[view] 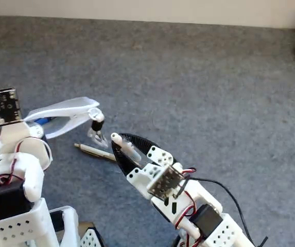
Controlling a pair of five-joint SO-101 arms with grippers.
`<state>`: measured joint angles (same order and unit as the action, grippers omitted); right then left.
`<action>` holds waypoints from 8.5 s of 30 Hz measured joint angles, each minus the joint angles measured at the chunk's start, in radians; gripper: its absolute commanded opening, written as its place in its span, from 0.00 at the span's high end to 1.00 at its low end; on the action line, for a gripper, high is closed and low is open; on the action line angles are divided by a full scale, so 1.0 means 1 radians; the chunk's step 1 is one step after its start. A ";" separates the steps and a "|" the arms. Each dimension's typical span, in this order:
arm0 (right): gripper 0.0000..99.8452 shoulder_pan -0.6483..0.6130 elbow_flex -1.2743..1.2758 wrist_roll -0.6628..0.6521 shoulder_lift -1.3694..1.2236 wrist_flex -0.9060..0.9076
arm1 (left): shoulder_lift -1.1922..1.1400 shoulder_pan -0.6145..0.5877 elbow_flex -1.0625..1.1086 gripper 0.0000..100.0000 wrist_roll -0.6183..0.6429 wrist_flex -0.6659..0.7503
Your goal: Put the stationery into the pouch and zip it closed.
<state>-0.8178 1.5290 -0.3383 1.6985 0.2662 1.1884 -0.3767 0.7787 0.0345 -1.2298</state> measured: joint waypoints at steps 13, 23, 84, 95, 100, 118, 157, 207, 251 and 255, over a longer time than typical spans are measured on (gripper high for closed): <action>0.99 -0.051 0.061 0.000 0.120 -0.201 | -0.002 0.153 0.002 0.99 -0.002 0.000; 0.99 -0.180 0.061 0.000 0.121 -0.397 | -0.002 0.153 0.002 0.99 -0.002 0.000; 0.99 -0.126 -0.212 0.002 -0.881 -0.968 | -0.003 0.153 0.002 0.99 -0.002 -0.002; 0.86 -0.118 -0.212 0.002 -0.881 -0.710 | -0.005 0.153 0.002 0.99 -0.002 -0.002; 0.81 -0.124 -0.210 0.002 -0.881 -0.707 | -0.006 0.153 0.002 0.99 -0.002 -0.002; 0.81 -0.124 -0.210 0.002 -0.881 -0.707 | -0.002 0.153 0.017 0.99 -0.009 -0.002; 0.93 -0.276 -0.328 0.002 -0.827 -0.043 | -0.003 -0.123 0.018 0.99 0.120 0.026; 1.00 -0.087 -0.914 -0.169 -1.887 0.002 | -0.018 -0.130 0.041 0.99 0.120 0.026; 0.99 0.189 -0.666 -0.169 -1.392 0.413 | -0.018 -0.130 0.041 0.99 0.120 0.026; 0.97 0.222 -0.666 -0.169 -1.464 0.385 | -0.018 -0.130 0.041 0.99 0.120 0.026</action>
<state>-0.5953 0.8631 -0.5071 0.2348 0.6513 1.1699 -0.5071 0.8201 0.1542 -1.2037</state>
